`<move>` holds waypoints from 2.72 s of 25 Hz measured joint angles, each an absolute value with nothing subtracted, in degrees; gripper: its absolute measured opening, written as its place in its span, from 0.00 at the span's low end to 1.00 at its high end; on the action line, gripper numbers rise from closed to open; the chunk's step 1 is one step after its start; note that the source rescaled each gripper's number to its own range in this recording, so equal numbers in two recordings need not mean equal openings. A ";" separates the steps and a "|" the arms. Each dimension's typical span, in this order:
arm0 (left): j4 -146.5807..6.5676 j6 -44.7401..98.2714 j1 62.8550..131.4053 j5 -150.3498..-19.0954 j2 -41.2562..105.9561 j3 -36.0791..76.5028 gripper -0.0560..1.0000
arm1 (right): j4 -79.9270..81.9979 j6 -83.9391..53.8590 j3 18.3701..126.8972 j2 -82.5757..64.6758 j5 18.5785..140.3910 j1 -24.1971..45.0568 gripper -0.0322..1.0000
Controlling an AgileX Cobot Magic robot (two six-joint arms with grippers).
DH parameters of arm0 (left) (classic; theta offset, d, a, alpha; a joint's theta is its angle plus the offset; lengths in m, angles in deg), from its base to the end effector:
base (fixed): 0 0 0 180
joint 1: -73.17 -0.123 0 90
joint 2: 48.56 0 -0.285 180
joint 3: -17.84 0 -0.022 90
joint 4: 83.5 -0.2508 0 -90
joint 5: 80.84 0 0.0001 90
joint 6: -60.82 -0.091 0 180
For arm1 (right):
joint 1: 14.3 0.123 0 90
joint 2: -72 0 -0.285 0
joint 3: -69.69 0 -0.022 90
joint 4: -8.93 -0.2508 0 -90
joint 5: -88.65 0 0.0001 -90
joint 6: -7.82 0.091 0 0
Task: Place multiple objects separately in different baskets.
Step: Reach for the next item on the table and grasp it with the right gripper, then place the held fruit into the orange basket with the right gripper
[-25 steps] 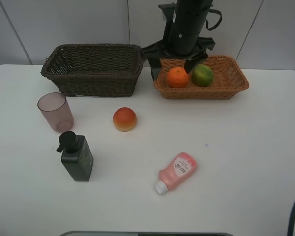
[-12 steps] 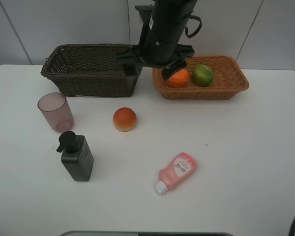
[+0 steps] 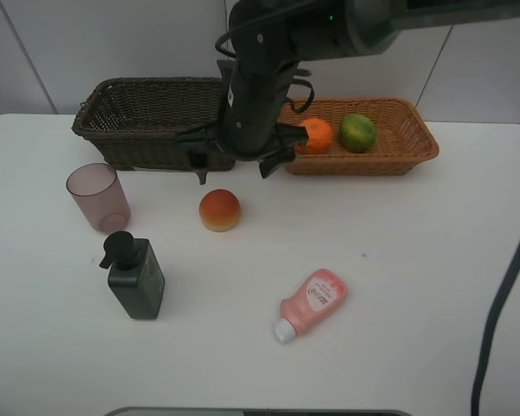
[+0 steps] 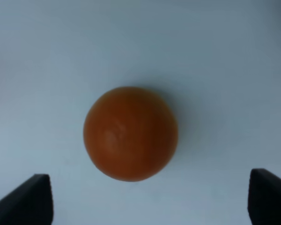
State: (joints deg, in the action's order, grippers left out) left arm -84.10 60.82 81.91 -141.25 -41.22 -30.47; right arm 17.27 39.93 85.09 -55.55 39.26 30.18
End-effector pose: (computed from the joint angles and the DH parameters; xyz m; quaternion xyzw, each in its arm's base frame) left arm -0.0061 0.0018 0.2790 0.0644 0.8459 -0.0351 0.5283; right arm 0.3233 0.3034 0.1891 -0.1437 0.9746 0.0504 0.1640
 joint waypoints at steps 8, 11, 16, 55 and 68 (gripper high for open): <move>-84.10 60.82 81.91 -141.25 -41.22 -30.47 0.96 | 19.79 48.40 85.09 -58.42 43.82 31.55 0.82; -84.10 60.82 81.91 -141.25 -41.22 -30.47 0.96 | 21.05 50.65 85.09 -59.88 45.15 31.55 0.82; -84.10 60.82 81.91 -141.25 -41.22 -30.47 0.96 | 23.10 52.39 87.13 -62.42 45.55 31.55 0.82; -84.10 60.82 81.91 -141.25 -41.22 -30.47 0.96 | 25.81 53.73 90.23 -70.49 44.88 32.29 0.23; -84.10 60.82 81.91 -141.25 -41.22 -30.47 0.96 | 25.81 53.68 90.23 -70.49 44.77 32.29 0.23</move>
State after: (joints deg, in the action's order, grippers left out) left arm -84.10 60.82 81.91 -141.25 -41.22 -30.47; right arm 25.81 53.68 90.23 -70.49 44.77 32.29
